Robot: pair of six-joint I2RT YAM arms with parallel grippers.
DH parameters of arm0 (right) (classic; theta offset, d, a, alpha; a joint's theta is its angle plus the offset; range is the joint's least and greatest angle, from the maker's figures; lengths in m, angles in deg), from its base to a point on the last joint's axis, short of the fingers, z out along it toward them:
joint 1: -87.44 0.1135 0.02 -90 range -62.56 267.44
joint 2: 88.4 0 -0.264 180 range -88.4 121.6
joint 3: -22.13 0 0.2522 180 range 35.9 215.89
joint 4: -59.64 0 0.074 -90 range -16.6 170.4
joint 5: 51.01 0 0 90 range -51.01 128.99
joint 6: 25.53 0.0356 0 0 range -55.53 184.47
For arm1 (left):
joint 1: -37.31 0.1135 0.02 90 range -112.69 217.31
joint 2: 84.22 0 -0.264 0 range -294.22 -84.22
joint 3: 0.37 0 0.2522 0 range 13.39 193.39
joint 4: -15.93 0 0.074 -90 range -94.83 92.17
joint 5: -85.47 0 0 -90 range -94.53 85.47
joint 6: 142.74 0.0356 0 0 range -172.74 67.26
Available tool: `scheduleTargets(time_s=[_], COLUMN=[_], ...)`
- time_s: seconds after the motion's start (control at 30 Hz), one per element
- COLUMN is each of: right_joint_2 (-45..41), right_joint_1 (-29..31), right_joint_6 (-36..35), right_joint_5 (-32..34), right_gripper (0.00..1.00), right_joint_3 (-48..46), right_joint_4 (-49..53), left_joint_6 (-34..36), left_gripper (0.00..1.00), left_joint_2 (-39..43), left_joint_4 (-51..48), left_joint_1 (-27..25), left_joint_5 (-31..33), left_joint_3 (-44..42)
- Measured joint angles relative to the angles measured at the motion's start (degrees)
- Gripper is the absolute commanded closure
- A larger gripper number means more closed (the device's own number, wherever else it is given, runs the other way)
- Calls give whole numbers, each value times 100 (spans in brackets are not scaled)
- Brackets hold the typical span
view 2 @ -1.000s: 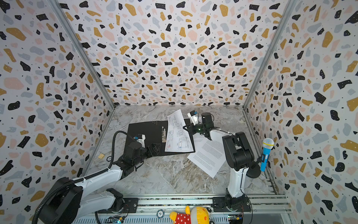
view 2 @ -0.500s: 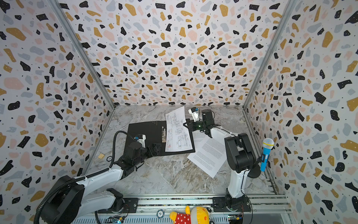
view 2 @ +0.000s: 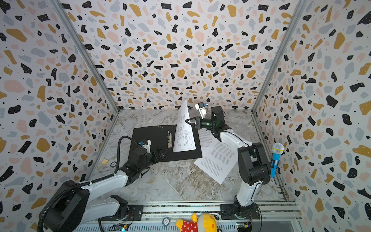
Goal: Put the files into the folder
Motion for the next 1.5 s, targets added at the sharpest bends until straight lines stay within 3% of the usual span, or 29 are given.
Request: scheduleTargets(time_s=[0.2,0.53,0.73,1.07,1.5], right_joint_2=[286,527,562,562,1244], right_joint_1=[118,632,761,535,-271], right_joint_6=[232,289,564,822,-225], right_joint_5=[-35,-24,-70,-146,79], right_gripper=[100,100,100,100,100], right_joint_3=[22,1005,1117,1012,345], right_joint_4=[0,219,85,-201,752], left_joint_6=[-39,-201,-245,-269,-278], left_gripper=[0,0,1,1,1], left_joint_2=[63,273,450,498,323], left_joint_4=[48,120,118,118,179], left_joint_1=[39,195,264,306,326], left_joint_5=[9,63,105,146,92], left_joint_3=[-105,-310,-409,-437,-450])
